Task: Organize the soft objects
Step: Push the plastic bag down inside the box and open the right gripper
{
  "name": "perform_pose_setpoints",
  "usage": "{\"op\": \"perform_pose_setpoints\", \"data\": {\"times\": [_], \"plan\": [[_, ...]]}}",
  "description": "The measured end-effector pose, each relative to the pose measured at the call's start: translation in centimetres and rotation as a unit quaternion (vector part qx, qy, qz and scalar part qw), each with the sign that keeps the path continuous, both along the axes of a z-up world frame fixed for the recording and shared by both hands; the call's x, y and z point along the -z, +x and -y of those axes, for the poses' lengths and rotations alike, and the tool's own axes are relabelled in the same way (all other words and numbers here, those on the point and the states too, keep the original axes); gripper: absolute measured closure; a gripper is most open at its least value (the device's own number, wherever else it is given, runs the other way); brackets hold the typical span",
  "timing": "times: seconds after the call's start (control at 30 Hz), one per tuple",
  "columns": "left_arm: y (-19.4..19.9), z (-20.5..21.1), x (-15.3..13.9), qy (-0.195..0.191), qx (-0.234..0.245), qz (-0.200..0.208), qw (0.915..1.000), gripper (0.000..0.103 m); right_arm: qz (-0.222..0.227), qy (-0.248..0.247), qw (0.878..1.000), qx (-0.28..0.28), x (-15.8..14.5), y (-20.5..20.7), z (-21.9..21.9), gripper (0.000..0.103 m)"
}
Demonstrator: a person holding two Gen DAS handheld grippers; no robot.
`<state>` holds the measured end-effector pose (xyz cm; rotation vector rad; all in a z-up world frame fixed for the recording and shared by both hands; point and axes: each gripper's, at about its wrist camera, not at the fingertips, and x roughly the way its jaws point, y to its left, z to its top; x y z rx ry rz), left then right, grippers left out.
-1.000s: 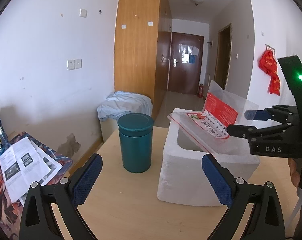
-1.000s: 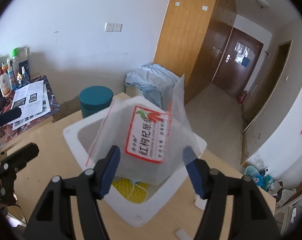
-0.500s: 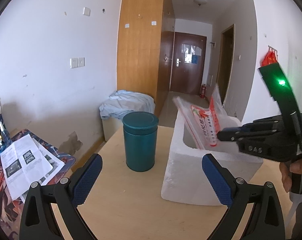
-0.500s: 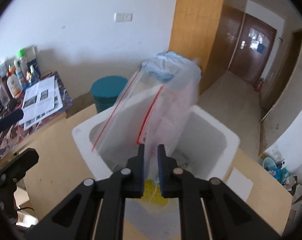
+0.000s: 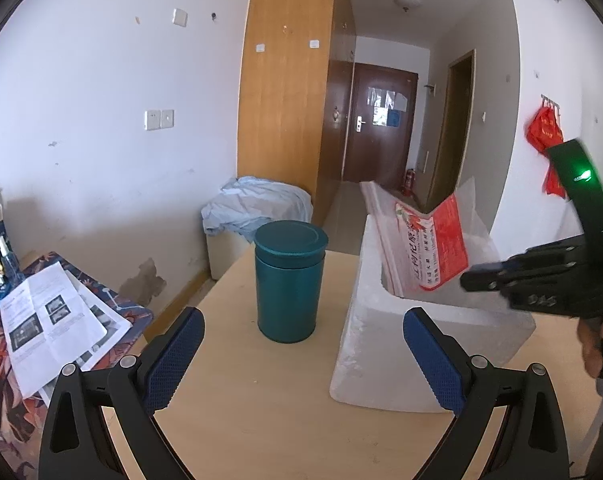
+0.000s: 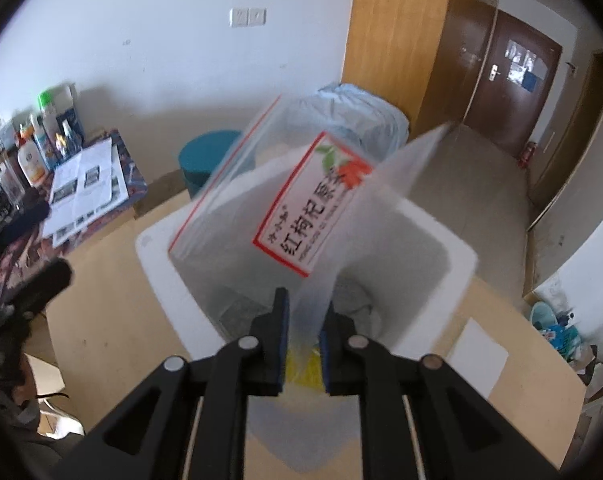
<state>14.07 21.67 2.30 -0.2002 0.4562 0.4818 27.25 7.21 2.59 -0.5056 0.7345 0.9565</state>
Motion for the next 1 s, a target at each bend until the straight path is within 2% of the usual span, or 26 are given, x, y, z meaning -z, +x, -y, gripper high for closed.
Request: {"op": "perform_pose_setpoints", "data": {"times": [0.03, 0.1, 0.17, 0.43, 0.6, 0.63, 0.67, 0.7, 0.73, 0.8, 0.93, 1.0], "plan": [[0.1, 0.2, 0.0, 0.0, 0.003, 0.0, 1.0, 0.003, 0.001, 0.012, 1.0, 0.008, -0.5, 0.3, 0.4, 0.066], [0.1, 0.4, 0.0, 0.002, 0.005, 0.001, 1.0, 0.003, -0.004, 0.039, 0.999, 0.019, -1.3, 1.1, 0.8, 0.047], [0.0, 0.5, 0.0, 0.003, 0.009, 0.002, 1.0, 0.003, -0.006, 0.056, 0.998, 0.029, -1.8, 1.7, 0.8, 0.04], [0.1, 0.3, -0.5, 0.007, 0.003, 0.007, 0.9999, 0.003, -0.008, 0.065, 0.995, 0.075, -2.0, 5.7, -0.9, 0.04], [0.2, 0.4, -0.4, 0.009, 0.002, 0.005, 0.9999, 0.003, -0.067, 0.065, 0.993, 0.077, -0.7, 7.9, -2.5, 0.04], [0.2, 0.4, -0.3, 0.01, 0.001, 0.003, 0.9999, 0.003, -0.068, 0.06, 0.993, 0.07, -0.4, 7.6, -2.9, 0.043], [0.2, 0.4, -0.3, 0.011, 0.0, 0.003, 0.9999, 0.003, -0.069, 0.059, 0.994, 0.063, -0.2, 7.2, -3.1, 0.061], [0.1, 0.4, -0.3, 0.011, -0.002, 0.004, 0.9999, 0.003, -0.073, 0.058, 0.994, 0.062, -0.1, 6.9, -3.1, 0.084], [0.1, 0.2, -0.2, 0.009, -0.004, 0.005, 0.9999, 0.003, -0.075, 0.06, 0.993, 0.062, -0.2, 6.8, -2.9, 0.085], [0.3, 0.1, -0.1, 0.006, -0.004, 0.002, 1.0, 0.003, -0.046, 0.053, 0.996, 0.055, -0.4, 5.8, -2.9, 0.088], [0.4, 0.3, 0.0, 0.009, -0.001, 0.0, 1.0, 0.003, -0.033, 0.061, 0.997, 0.045, -1.2, 4.5, -2.1, 0.09], [0.4, 0.3, 0.1, 0.008, 0.0, 0.001, 1.0, 0.003, -0.017, 0.048, 0.998, 0.025, -1.4, 3.2, -2.2, 0.091]]}}
